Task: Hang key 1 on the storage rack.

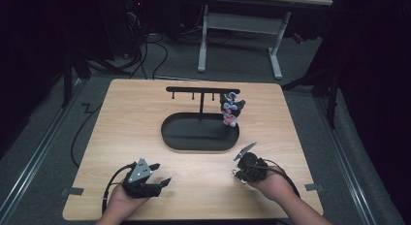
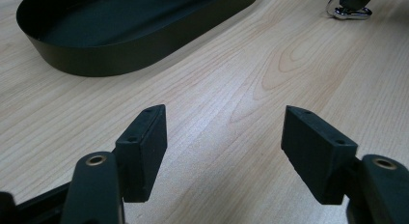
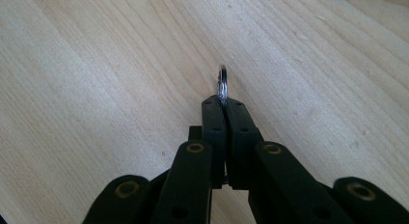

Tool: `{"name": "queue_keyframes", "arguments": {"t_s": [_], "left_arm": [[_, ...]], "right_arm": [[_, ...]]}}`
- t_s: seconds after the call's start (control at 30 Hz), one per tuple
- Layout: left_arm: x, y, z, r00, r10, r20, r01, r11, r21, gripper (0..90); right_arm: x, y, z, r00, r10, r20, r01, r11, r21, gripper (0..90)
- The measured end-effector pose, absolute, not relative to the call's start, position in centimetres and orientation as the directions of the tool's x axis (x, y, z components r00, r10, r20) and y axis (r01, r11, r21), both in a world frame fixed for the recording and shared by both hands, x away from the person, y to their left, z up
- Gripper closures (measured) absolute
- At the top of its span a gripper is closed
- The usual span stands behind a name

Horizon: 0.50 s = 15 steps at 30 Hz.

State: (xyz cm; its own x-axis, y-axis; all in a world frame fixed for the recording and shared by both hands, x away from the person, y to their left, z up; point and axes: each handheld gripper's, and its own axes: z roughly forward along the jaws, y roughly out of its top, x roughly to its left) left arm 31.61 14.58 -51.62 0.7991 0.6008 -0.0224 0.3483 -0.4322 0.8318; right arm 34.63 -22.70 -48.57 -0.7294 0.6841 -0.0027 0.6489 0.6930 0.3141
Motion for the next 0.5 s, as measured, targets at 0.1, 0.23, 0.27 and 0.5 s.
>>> {"name": "queue_keyframes", "arguments": {"t_s": [0.1, 0.23, 0.27, 0.5], "left_arm": [[31.6, 14.6, -51.6, 0.799, 0.601, -0.022, 0.348, -0.433, 0.832, 33.6], [31.6, 14.5, -51.6, 0.799, 0.601, -0.022, 0.349, -0.434, 0.831, 33.7], [31.6, 14.5, -51.6, 0.799, 0.601, -0.022, 0.349, -0.434, 0.831, 33.7], [31.6, 14.5, -51.6, 0.799, 0.601, -0.022, 0.349, -0.433, 0.831, 33.6]], "right_arm": [[34.5, -22.8, -48.3, -0.729, 0.684, -0.005, 0.648, 0.693, 0.318, 88.7], [34.5, -23.2, -47.6, -0.722, 0.691, 0.002, 0.653, 0.682, 0.329, 88.7], [34.5, -23.3, -47.5, -0.720, 0.694, 0.004, 0.656, 0.679, 0.331, 88.7], [34.5, -24.0, -46.2, -0.713, 0.701, 0.010, 0.662, 0.669, 0.337, 88.7]]}}
